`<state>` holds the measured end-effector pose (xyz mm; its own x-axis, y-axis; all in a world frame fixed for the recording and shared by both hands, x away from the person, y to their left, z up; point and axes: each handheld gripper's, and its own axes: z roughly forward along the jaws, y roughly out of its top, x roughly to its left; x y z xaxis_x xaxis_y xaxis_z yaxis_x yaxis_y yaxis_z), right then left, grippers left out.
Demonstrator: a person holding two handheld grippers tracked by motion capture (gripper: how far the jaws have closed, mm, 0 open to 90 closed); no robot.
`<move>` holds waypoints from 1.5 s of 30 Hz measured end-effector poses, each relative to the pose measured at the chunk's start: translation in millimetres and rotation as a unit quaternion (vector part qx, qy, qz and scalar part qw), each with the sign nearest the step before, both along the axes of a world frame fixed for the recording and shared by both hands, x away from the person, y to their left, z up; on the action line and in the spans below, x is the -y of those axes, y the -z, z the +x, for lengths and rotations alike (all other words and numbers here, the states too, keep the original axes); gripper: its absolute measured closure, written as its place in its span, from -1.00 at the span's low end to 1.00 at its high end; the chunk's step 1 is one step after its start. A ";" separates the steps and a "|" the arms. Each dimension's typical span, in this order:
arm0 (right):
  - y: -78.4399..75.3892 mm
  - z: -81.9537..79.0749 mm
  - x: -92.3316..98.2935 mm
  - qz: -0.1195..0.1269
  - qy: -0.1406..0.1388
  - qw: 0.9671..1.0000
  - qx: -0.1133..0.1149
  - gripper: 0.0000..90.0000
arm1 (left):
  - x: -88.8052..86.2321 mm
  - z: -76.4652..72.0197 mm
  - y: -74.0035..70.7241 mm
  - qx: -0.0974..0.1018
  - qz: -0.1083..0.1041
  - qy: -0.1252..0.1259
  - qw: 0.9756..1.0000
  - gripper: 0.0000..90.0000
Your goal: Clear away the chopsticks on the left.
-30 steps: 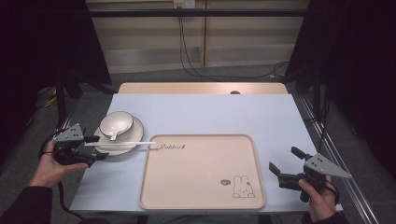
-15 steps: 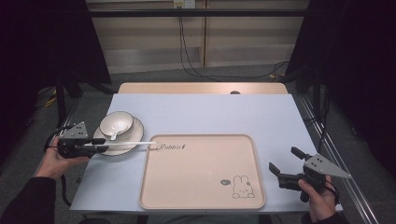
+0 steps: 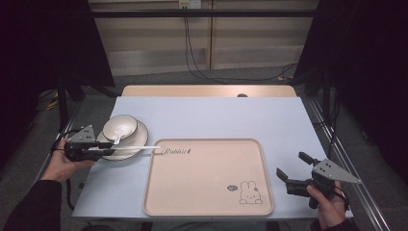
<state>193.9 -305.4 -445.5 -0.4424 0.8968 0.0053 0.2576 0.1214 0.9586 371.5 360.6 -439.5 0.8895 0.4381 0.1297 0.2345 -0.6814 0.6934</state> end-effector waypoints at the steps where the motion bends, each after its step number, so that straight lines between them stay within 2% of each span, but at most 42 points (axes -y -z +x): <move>1: -0.1 0.0 0.5 0.000 0.001 1.000 0.000 -0.95 | 0.3 -0.1 0.5 0.003 0.000 0.000 1.000 0.54; 5: 0.2 0.1 -0.1 0.000 0.001 1.000 0.001 -0.95 | 1.6 0.6 2.5 0.003 0.002 0.003 1.000 0.51; 7: 0.2 0.2 0.0 0.000 0.000 1.000 0.001 -0.94 | 1.9 0.8 2.3 -0.001 0.010 0.007 1.000 0.51; 9: 0.3 0.1 0.0 0.000 0.001 1.000 0.001 -0.95 | 2.0 0.9 3.1 -0.001 0.005 0.009 1.000 0.51; 13: 0.3 0.3 0.0 0.000 0.000 1.000 0.001 -0.95 | 5.9 0.6 4.7 -0.002 0.014 0.021 1.000 0.60; 15: 0.3 0.3 0.0 -0.001 0.001 1.000 0.002 -0.95 | 8.9 1.8 4.5 -0.009 0.024 0.035 0.999 0.62; 17: 0.2 0.0 -0.1 0.000 0.001 1.000 0.001 -0.94 | 12.5 2.8 5.5 -0.017 0.025 0.040 0.999 0.63; 18: 0.1 -0.1 -0.1 0.001 0.001 1.000 0.000 -0.94 | 14.5 2.9 6.7 -0.014 0.027 0.034 0.999 0.63; 20: 0.4 0.3 -0.1 -0.001 0.001 1.000 0.001 -0.95 | 17.0 4.4 8.3 -0.027 0.030 0.046 0.998 0.64; 22: 0.3 0.0 0.2 0.000 0.001 1.000 0.000 -0.94 | 19.5 4.8 10.0 -0.026 0.038 0.054 0.997 0.68; 25: 0.5 0.3 0.2 0.000 0.001 1.000 0.001 -0.94 | 21.0 4.8 10.1 -0.032 0.039 0.064 0.997 0.77; 28: 0.5 0.3 0.1 0.000 0.001 1.000 0.001 -0.94 | 21.6 5.2 9.5 -0.047 0.034 0.069 0.996 0.82; 32: 0.3 -0.1 0.3 0.000 0.001 1.000 -0.001 -0.95 | 21.9 5.3 8.0 -0.054 0.031 0.068 0.996 0.87; 34: 0.5 0.3 0.0 0.000 0.002 1.000 0.001 -0.95 | 22.0 5.0 7.8 -0.059 0.025 0.065 0.996 0.88; 35: 0.2 -0.1 0.2 0.001 0.001 1.000 -0.002 -0.95 | 21.9 4.5 6.9 -0.063 0.020 0.054 0.996 0.88; 37: 0.2 0.0 0.2 0.001 0.001 1.000 -0.002 -0.95 | 21.8 4.4 5.9 -0.065 0.022 0.055 0.996 0.88; 38: 0.2 0.0 0.3 0.001 0.002 1.000 -0.002 -0.95 | 21.9 3.7 4.5 -0.065 0.017 0.046 0.997 0.88; 39: 0.3 0.3 0.3 0.003 -0.001 1.000 -0.002 -0.95 | 21.8 2.9 3.3 -0.073 0.013 0.045 0.996 0.88; 40: 0.2 0.3 0.5 0.001 0.000 1.000 -0.001 -0.95 | 21.9 2.2 3.0 -0.073 0.010 0.045 0.996 0.88; 41: 0.2 0.4 0.5 0.002 0.000 1.000 -0.001 -0.95 | 21.2 1.9 0.9 -0.075 0.017 0.047 0.996 0.88; 42: 0.2 0.4 0.3 0.003 -0.001 1.000 -0.002 -0.95 | 21.5 0.6 1.0 -0.076 0.005 0.044 0.996 0.88; 45: 0.1 0.1 0.1 0.003 0.000 1.000 -0.002 -0.95 | 21.0 -3.5 -1.8 -0.078 -0.007 0.042 0.996 0.88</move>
<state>194.0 -305.5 -445.6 -0.4429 0.8965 0.0119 0.2610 0.1162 0.9583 368.0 339.6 -437.7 0.9321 0.3616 -0.0191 0.2825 -0.6933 0.6630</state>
